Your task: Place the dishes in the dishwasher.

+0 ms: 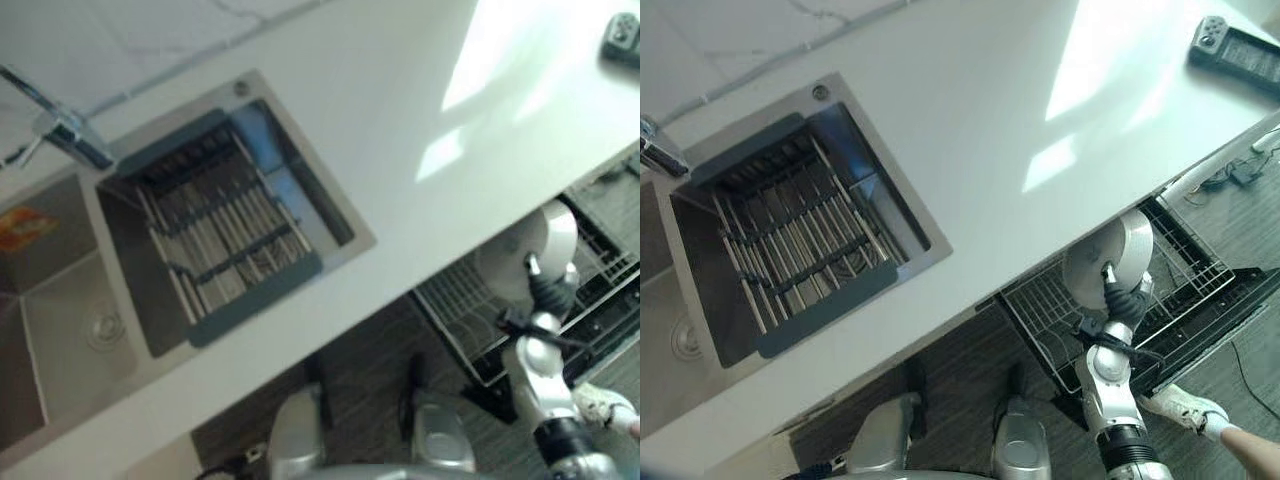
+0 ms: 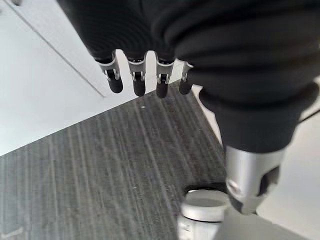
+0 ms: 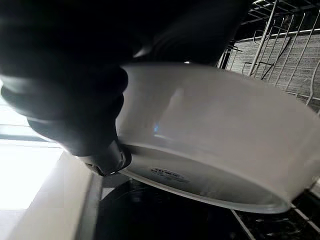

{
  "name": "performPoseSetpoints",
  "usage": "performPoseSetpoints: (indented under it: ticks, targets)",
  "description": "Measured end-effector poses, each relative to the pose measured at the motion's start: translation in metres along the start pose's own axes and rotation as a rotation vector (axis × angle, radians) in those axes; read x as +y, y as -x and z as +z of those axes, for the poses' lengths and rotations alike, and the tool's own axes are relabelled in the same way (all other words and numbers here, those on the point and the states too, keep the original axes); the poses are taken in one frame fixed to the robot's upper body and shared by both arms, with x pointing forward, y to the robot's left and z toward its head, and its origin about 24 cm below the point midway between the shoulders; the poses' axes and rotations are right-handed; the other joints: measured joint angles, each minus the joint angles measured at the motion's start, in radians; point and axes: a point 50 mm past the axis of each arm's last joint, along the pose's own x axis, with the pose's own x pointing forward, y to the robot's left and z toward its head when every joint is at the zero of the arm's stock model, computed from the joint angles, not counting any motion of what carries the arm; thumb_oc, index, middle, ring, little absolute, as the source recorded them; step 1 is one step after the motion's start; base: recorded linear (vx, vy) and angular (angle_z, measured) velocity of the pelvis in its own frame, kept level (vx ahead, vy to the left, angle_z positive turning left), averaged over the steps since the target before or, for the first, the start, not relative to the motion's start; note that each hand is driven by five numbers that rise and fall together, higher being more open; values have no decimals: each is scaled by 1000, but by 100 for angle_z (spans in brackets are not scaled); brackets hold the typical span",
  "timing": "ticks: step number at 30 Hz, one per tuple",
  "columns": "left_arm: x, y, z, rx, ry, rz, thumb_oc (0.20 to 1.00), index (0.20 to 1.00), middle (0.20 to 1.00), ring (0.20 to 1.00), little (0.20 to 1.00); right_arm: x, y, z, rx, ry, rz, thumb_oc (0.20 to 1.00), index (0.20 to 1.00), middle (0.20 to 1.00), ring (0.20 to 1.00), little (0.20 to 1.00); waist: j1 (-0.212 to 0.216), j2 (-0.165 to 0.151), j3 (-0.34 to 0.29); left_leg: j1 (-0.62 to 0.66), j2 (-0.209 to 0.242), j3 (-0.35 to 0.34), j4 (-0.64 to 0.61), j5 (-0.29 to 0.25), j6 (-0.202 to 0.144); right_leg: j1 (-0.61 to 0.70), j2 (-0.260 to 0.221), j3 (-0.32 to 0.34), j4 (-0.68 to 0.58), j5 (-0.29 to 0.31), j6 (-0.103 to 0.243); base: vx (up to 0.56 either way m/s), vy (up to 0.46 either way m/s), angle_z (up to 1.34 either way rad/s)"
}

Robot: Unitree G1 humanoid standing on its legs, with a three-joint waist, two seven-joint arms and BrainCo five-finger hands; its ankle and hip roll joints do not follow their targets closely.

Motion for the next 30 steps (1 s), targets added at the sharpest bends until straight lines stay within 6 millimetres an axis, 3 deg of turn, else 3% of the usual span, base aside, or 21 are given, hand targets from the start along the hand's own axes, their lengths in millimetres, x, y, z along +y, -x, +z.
performPoseSetpoints:
  ticks: [3, 5, 9, 14, 20, 23, 27, 30]
  targets:
    - [0, 0, 11, -27, -5, -9, 1000, 1000, 1000, 1000, 1000, -5, -13, -5, 20, 113, -28, 200, 200, 200, 200, 200, 17, 12, 16, -36, 7, -28, 31, -3, 0, -40, -1, -20, 71, -36, -8, -42, -28, 21]
    - [-4, 2, 32, -70, -44, -23, 1000, 1000, 1000, 1000, 1000, -5, -29, 2, -15, 262, -68, 200, 200, 200, 200, 200, 30, 25, 41, -76, 9, -50, 58, 0, 5, -85, -5, -24, 134, -61, -11, -46, -26, 16]
    - [-4, 4, 52, -112, -26, -32, 1000, 1000, 1000, 1000, 1000, 0, -45, 11, -70, 464, -134, 200, 200, 200, 200, 200, 38, 31, 69, -79, 10, -53, 64, 1, 5, -103, -9, -25, 171, -76, -12, -64, -32, 2]
    - [10, 6, 71, -142, -37, -6, 1000, 1000, 1000, 1000, 1000, -14, -66, 28, -244, 1019, -140, 200, 200, 200, 200, 200, 41, 33, 83, -115, 9, -60, 82, 1, 6, -151, -15, -21, 213, -80, -9, -76, -22, 0]
    - [2, 19, 121, -279, -126, -29, 1000, 1000, 1000, 1000, 1000, 6, -75, 25, -372, 1385, -53, 200, 200, 200, 200, 200, 47, 34, 98, -165, 7, -74, 102, 6, 7, -203, -19, -20, 240, -92, -28, -104, -37, 1]
    - [-5, 25, 138, -321, -154, -40, 1000, 1000, 1000, 1000, 1000, 15, -83, 30, -417, 1472, -57, 200, 200, 200, 200, 200, 63, 42, 105, -175, 7, -79, 98, 15, 7, -215, -18, -21, 243, -90, -28, -104, -54, 2]
    - [-9, 26, 139, -316, -190, -40, 1000, 1000, 1000, 1000, 1000, 42, -86, 31, -465, 1524, -63, 200, 200, 200, 200, 200, 80, 50, 108, -207, 6, -90, 100, 26, 6, -255, -22, -22, 271, -95, -33, -83, -14, 6]
    - [-9, 25, 136, -301, -190, -39, 1000, 1000, 1000, 1000, 1000, 40, -81, 18, -367, 1529, -32, 200, 200, 200, 200, 200, 82, 59, 112, -219, -7, -93, 106, 25, 8, -281, -39, -18, 309, -116, -34, -59, 36, 5]
